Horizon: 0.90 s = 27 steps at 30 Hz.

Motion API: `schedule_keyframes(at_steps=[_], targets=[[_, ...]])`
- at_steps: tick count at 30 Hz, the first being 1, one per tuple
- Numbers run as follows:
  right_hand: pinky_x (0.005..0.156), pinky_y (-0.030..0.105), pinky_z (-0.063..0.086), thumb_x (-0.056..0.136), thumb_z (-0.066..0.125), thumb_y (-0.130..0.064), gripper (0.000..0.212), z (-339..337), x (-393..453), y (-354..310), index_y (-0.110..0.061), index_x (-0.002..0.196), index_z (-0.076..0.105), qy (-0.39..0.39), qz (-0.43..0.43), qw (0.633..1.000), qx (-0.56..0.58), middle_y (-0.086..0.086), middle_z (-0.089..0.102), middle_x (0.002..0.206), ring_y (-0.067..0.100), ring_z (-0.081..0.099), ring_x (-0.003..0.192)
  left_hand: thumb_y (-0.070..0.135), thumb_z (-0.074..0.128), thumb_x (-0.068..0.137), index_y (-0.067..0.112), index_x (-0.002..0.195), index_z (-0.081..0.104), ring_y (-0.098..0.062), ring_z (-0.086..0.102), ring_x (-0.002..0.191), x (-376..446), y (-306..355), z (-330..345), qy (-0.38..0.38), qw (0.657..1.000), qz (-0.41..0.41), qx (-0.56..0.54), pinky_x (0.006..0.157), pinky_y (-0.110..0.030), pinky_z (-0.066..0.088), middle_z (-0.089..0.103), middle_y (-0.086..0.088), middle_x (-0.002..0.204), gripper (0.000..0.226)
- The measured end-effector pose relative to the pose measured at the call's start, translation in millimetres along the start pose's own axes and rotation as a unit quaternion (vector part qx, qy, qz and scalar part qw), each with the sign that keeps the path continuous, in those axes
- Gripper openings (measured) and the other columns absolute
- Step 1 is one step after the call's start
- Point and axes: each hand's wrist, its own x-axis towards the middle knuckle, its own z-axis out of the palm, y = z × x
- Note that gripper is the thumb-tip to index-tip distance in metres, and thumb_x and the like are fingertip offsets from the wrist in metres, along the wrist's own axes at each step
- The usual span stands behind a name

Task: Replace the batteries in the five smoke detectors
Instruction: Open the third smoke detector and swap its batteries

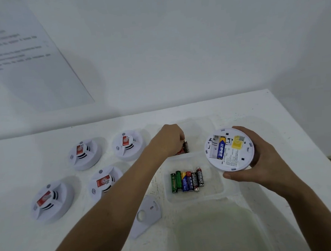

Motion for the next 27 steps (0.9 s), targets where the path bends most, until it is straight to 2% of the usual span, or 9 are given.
schedule_keyframes(at_steps=[3, 5, 8, 10, 13, 16, 21, 25, 27], targets=[[0.083, 0.015, 0.055, 0.049, 0.089, -0.010, 0.091, 1, -1, -1, -0.032, 0.129, 0.052, -0.002, -0.001, 1.000, 0.003, -0.021, 0.065, 0.120, 0.003, 0.061, 0.115, 0.013, 0.053, 0.095, 0.014, 0.118, 0.067, -0.021, 0.064, 0.097, -5, 1, -3, 0.018, 0.999, -0.011, -0.028, 0.081, -0.024, 0.047, 0.064, -0.007, 0.120, 0.026], [0.084, 0.015, 0.054, 0.049, 0.090, -0.012, 0.091, 1, -1, -1, -0.031, 0.130, 0.052, -0.007, -0.006, 1.000, -0.002, -0.020, 0.064, 0.122, 0.004, 0.061, 0.116, 0.016, 0.054, 0.095, 0.017, 0.120, 0.065, -0.016, 0.061, 0.089, -15, 6, -11, 0.036, 0.997, -0.006, -0.063, 0.078, -0.023, 0.044, 0.063, -0.004, 0.116, 0.027], [0.084, 0.014, 0.054, 0.050, 0.091, -0.011, 0.094, 2, 0, -2, -0.028, 0.133, 0.051, -0.014, -0.012, 1.000, -0.005, -0.018, 0.064, 0.123, 0.005, 0.060, 0.118, 0.017, 0.059, 0.089, 0.023, 0.105, 0.068, -0.006, 0.056, 0.068, -38, 19, -26, 0.070, 0.980, 0.041, -0.180, 0.070, -0.023, 0.047, 0.063, 0.006, 0.096, 0.019], [0.084, 0.015, 0.054, 0.050, 0.092, -0.006, 0.096, 5, 2, -2, -0.023, 0.135, 0.049, -0.023, -0.017, 1.000, -0.006, -0.016, 0.064, 0.123, 0.007, 0.060, 0.118, 0.021, 0.067, 0.084, 0.028, 0.098, 0.067, -0.007, 0.057, 0.068, -54, 29, -36, 0.043, 0.967, 0.092, -0.234, 0.066, -0.021, 0.046, 0.060, 0.007, 0.097, 0.016], [0.084, 0.015, 0.055, 0.051, 0.091, 0.000, 0.097, 9, 5, -2, -0.019, 0.135, 0.048, -0.037, -0.026, 0.999, -0.002, -0.016, 0.065, 0.121, 0.006, 0.062, 0.115, 0.032, 0.075, 0.080, 0.034, 0.105, 0.064, -0.011, 0.058, 0.077, -68, 37, -42, -0.020, 0.968, 0.131, -0.212, 0.070, -0.024, 0.052, 0.054, 0.004, 0.108, 0.028], [0.085, 0.017, 0.055, 0.050, 0.091, -0.002, 0.097, 14, 7, -1, -0.018, 0.136, 0.047, -0.041, -0.033, 0.999, 0.002, -0.014, 0.065, 0.121, 0.009, 0.061, 0.116, 0.040, 0.078, 0.076, 0.034, 0.109, 0.061, -0.008, 0.054, 0.072, -70, 35, -41, -0.018, 0.970, 0.128, -0.204, 0.066, -0.020, 0.047, 0.051, 0.003, 0.107, 0.038], [0.087, 0.020, 0.056, 0.049, 0.096, -0.006, 0.102, 15, 8, 0, -0.019, 0.137, 0.047, -0.043, -0.042, 0.998, 0.002, -0.012, 0.064, 0.123, 0.013, 0.061, 0.118, 0.040, 0.077, 0.078, 0.036, 0.114, 0.058, -0.006, 0.056, 0.075, -72, 32, -38, -0.022, 0.969, 0.130, -0.207, 0.069, -0.017, 0.047, 0.051, 0.005, 0.107, 0.041], [0.086, 0.014, 0.053, 0.051, 0.091, -0.010, 0.095, 16, 8, 1, -0.020, 0.134, 0.047, -0.033, -0.048, 0.998, -0.002, -0.018, 0.064, 0.120, 0.007, 0.061, 0.115, 0.032, 0.076, 0.080, 0.038, 0.112, 0.052, -0.007, 0.056, 0.085, -73, 36, -37, -0.044, 0.964, 0.129, -0.230, 0.074, -0.014, 0.045, 0.046, 0.004, 0.108, 0.040], [0.085, 0.012, 0.052, 0.051, 0.090, -0.009, 0.093, 17, 9, 3, -0.021, 0.133, 0.047, -0.027, -0.047, 0.998, -0.005, -0.020, 0.064, 0.119, 0.004, 0.062, 0.114, 0.029, 0.075, 0.082, 0.036, 0.113, 0.050, -0.012, 0.056, 0.092, -72, 39, -36, -0.050, 0.965, 0.123, -0.226, 0.078, -0.018, 0.048, 0.044, 0.004, 0.109, 0.041]])
